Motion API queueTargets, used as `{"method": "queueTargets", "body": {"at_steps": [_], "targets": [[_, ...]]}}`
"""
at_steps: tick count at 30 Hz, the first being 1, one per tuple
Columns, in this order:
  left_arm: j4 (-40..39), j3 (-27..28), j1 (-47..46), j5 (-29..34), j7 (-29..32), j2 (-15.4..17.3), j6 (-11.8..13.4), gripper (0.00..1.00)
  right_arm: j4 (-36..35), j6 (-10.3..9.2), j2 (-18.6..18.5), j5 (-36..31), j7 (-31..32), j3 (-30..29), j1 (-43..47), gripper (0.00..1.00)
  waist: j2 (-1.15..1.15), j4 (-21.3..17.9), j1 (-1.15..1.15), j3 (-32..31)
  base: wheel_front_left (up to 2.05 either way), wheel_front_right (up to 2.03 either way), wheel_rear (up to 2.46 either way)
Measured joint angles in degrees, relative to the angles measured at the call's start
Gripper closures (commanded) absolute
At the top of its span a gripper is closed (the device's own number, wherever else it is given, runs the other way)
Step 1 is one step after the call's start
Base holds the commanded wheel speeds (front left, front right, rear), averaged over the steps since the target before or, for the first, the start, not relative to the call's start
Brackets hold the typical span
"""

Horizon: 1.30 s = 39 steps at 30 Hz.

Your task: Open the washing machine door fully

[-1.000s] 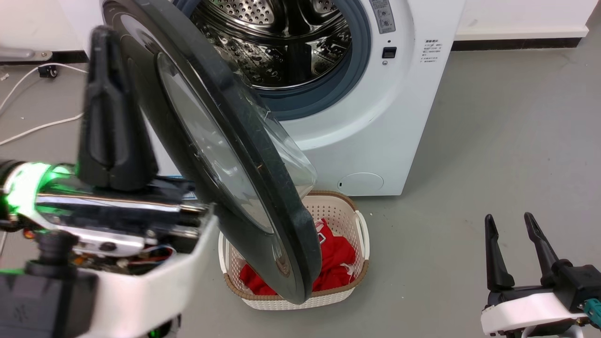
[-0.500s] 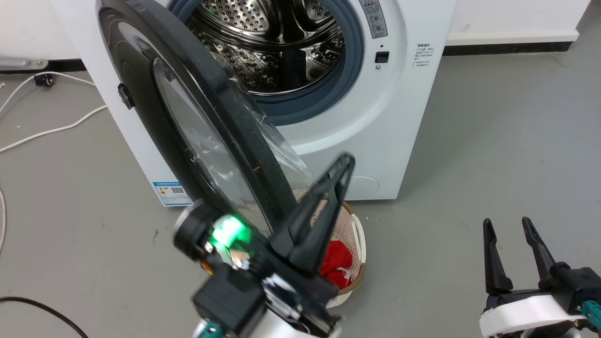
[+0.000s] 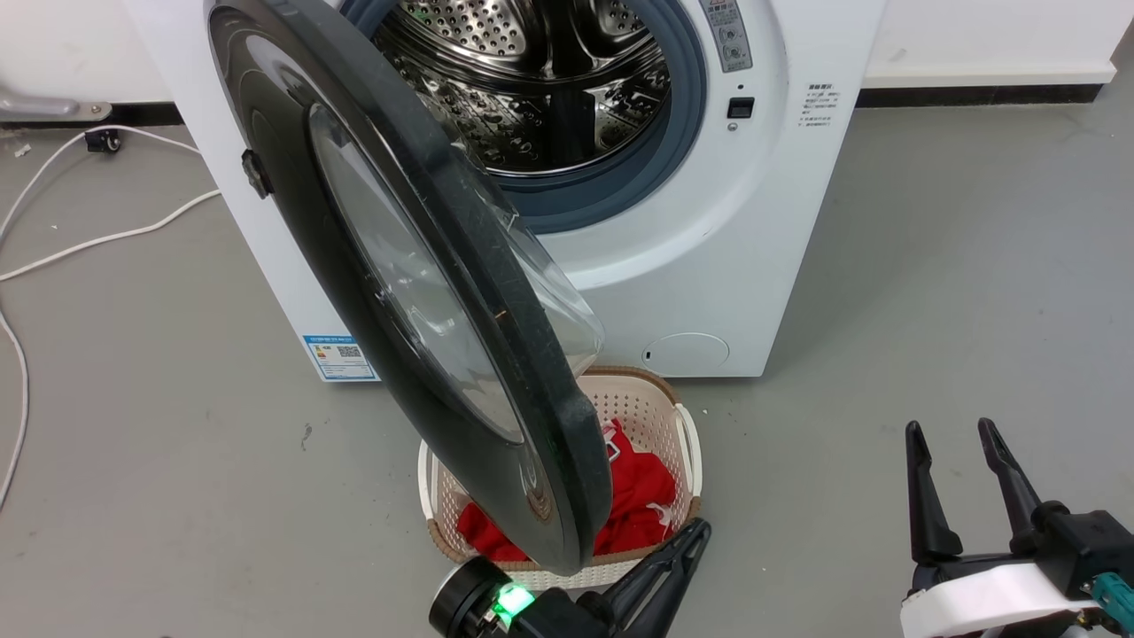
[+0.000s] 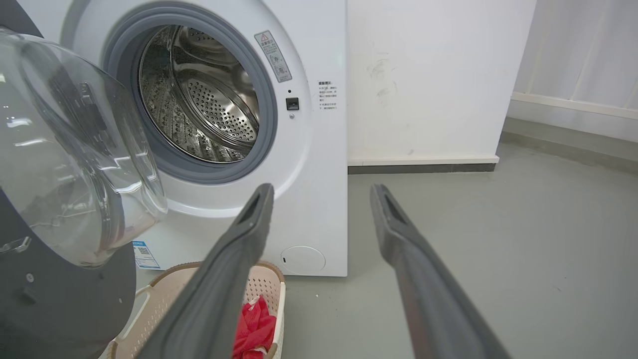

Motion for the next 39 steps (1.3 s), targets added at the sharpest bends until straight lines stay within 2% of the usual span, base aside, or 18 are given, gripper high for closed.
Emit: {"method": "queueTargets", "body": {"at_steps": [9, 21, 31, 39], "targets": [[8.4, 1.3, -3.3, 1.6, -5.2, -1.1, 2.2, 1.0, 0.0, 0.0, 0.0, 0.1, 0.3, 0.5, -0.4, 0.0, 0.0, -0.8, 0.0, 0.7, 0.0, 0.0, 0.0], [16.3, 4.0, -10.8, 0.3, -9.4, -2.6, 5.6, 1.0, 0.6, 0.0, 0.0, 1.1, 0.5, 0.9, -1.1, 0.0, 0.0, -1.6, 0.0, 2.3, 0.0, 0.0, 0.0], [18.7, 4.4, -11.3, -1.1, -10.6, -3.1, 7.0, 1.0, 1.1, 0.0, 0.0, 1.6, 0.5, 1.2, -1.4, 0.0, 0.0, -1.9, 0.0, 2.3, 0.0, 0.0, 0.0], [16.9, 5.1, -8.7, -1.6, -10.7, -1.9, 8.7, 1.0, 1.5, 0.0, 0.0, 2.0, 0.4, 1.2, -1.4, 0.0, 0.0, -1.4, 0.0, 1.7, 0.0, 0.0, 0.0]]}}
